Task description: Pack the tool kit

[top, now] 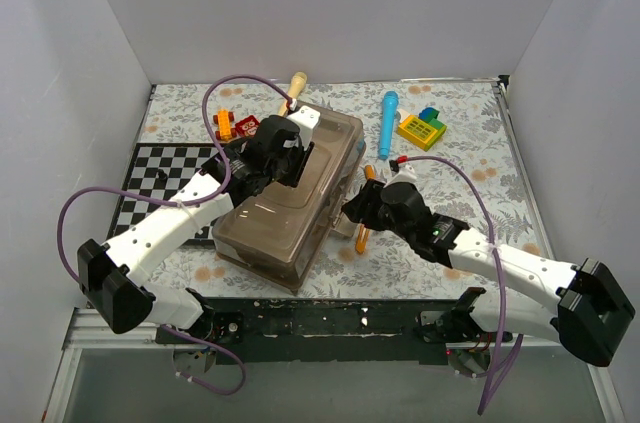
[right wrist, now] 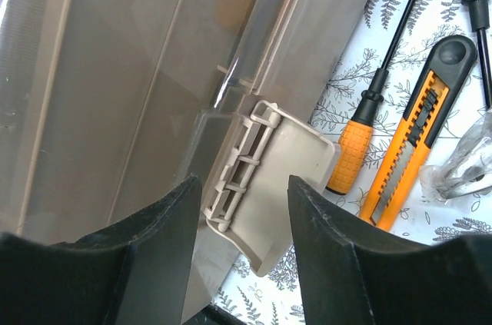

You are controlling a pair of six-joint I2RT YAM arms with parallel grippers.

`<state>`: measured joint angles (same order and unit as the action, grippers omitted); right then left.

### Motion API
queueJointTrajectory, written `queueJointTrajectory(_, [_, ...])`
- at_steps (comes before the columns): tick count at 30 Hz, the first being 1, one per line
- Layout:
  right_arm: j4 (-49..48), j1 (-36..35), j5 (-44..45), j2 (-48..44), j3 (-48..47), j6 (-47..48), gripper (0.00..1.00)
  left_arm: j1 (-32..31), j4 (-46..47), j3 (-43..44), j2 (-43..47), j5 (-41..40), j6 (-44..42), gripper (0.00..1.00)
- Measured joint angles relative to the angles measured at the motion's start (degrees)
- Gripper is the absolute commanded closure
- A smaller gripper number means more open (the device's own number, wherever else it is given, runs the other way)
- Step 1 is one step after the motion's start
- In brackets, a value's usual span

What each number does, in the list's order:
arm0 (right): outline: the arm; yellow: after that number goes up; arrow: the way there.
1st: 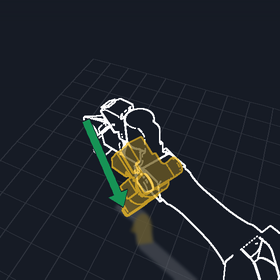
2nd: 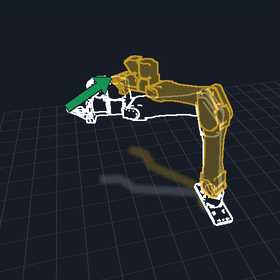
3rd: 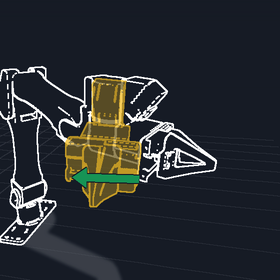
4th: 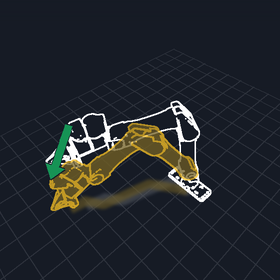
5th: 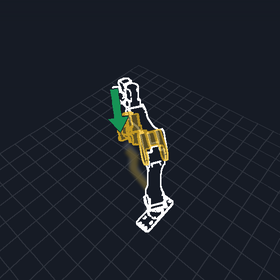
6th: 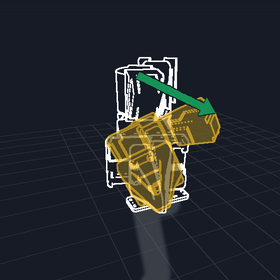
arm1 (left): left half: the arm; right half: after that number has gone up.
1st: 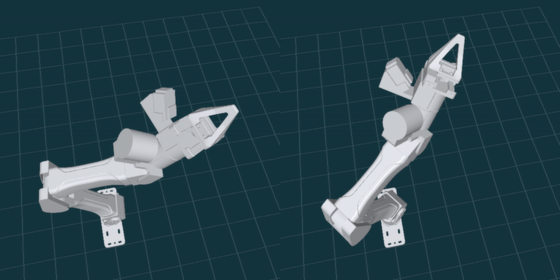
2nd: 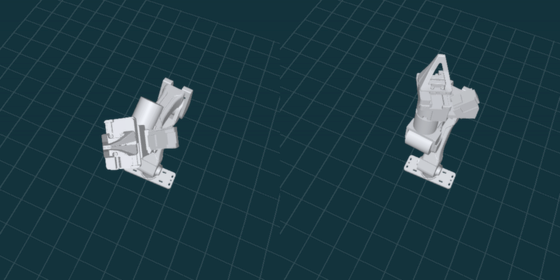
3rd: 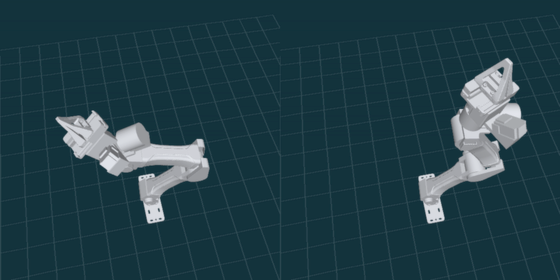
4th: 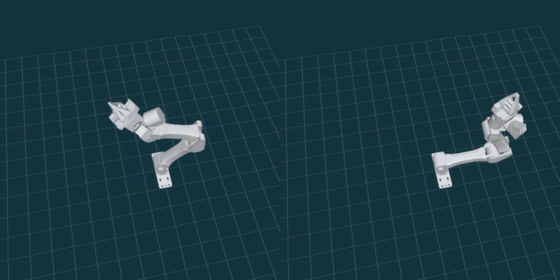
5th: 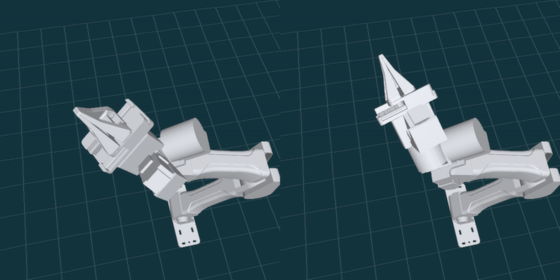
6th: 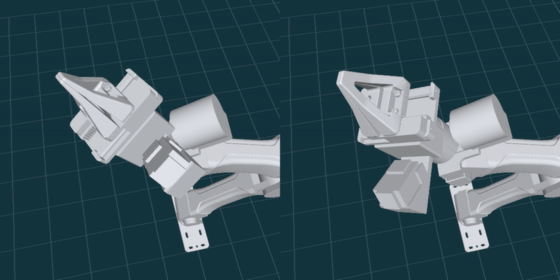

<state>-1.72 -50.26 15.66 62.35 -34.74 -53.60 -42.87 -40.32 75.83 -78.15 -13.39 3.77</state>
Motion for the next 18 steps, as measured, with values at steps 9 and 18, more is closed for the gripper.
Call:
queueJointTrajectory(9, [-0.24, 0.0, -0.76, 0.9, -1.16, 0.04, 0.53, -0.02, -0.31, 0.42, 0.0, -0.57, -0.44, 0.97])
queueJointTrajectory(18, [-0.52, 0.0, -0.87, 1.53, -1.16, -0.31, 0.58, -0.07, -0.48, 0.74, 0.0, -1.33, -0.94, 0.98])
